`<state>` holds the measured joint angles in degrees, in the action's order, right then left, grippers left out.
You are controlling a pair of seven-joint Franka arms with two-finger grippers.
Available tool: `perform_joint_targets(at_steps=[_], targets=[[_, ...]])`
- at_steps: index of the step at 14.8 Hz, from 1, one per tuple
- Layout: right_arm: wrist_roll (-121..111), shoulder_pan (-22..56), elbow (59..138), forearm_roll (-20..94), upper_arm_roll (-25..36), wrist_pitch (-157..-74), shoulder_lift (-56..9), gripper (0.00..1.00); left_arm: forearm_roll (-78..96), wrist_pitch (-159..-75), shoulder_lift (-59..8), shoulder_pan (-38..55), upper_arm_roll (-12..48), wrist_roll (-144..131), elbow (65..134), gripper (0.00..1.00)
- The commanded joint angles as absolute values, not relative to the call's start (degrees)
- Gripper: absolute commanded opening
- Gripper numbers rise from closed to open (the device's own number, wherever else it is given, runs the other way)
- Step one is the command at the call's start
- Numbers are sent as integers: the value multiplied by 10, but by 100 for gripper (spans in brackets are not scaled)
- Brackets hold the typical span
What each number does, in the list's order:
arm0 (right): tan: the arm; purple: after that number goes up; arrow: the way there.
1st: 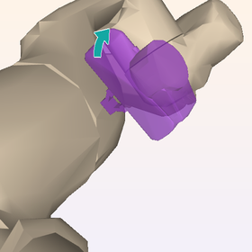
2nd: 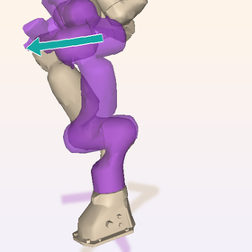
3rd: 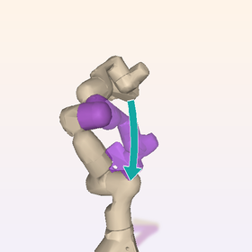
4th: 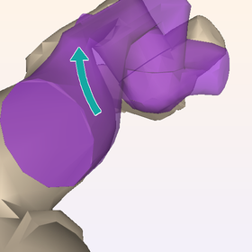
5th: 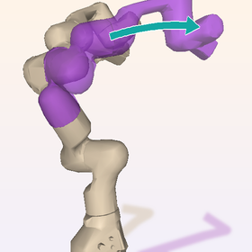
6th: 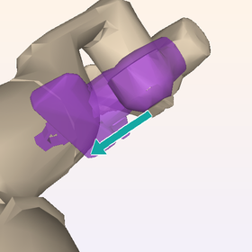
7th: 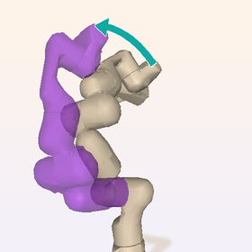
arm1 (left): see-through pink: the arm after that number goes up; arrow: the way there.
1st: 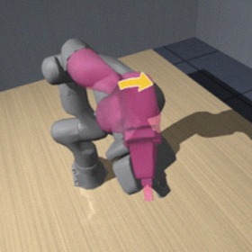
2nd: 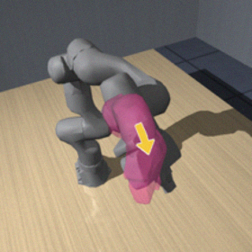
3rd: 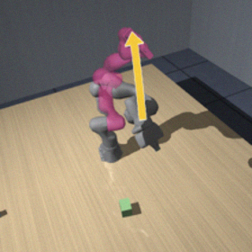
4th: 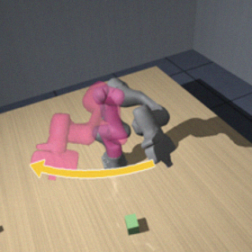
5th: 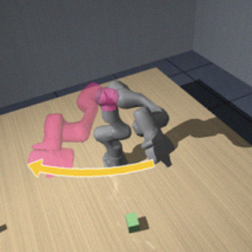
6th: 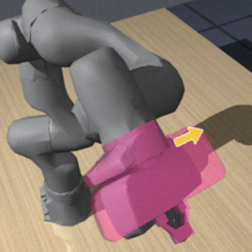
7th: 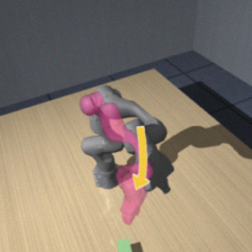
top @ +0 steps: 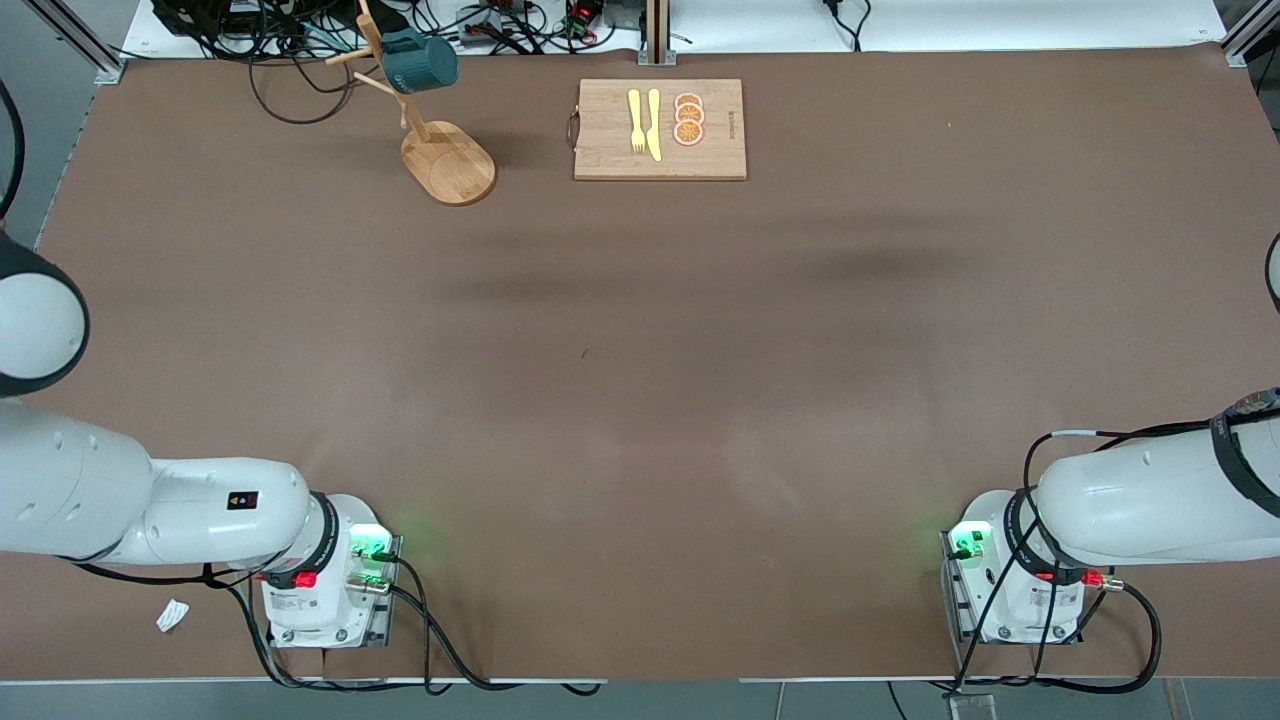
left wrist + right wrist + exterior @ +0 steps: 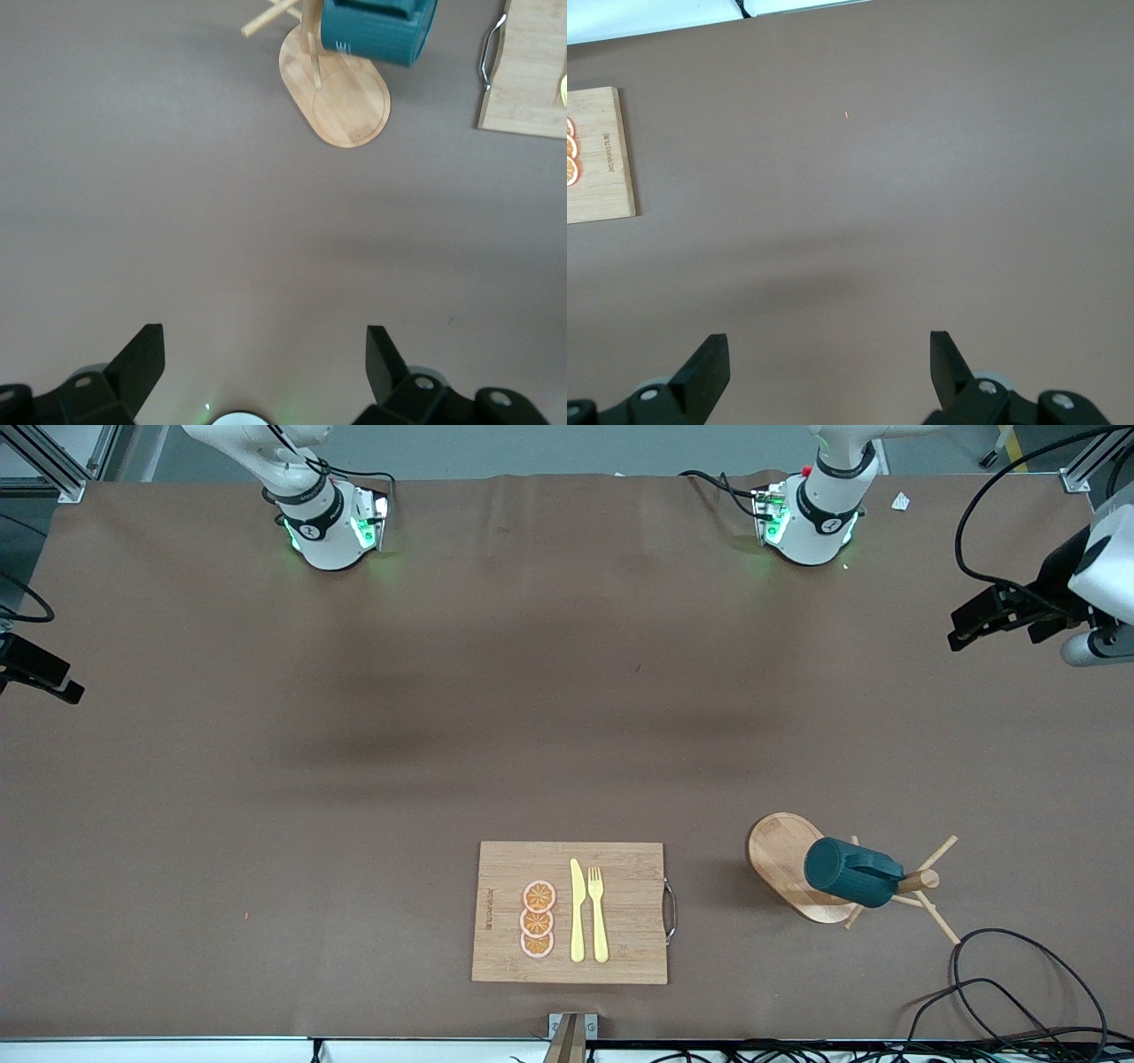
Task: Transfer cup from left to right arm and place
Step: 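Move the left gripper toward the teal mug on the wooden stand, then close the left gripper around the teal mug body on the stand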
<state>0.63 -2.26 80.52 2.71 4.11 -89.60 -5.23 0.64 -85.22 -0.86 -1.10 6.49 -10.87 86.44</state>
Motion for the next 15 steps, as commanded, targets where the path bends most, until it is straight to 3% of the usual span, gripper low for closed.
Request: perform_joint_targets(at_steps=[1, 12, 15], targets=[[2, -31, 799, 27, 34, -890, -54, 100, -1, -888, -62, -11, 66, -145, 822, 100], [2, -31, 799, 24, 34, -890, -54, 100, 3, -1075, -212, -8, 67, -359, 804, 100], [2, -31, 799, 23, 35, -890, -54, 100, 73, -1132, -235, -11, 66, -435, 804, 100]])
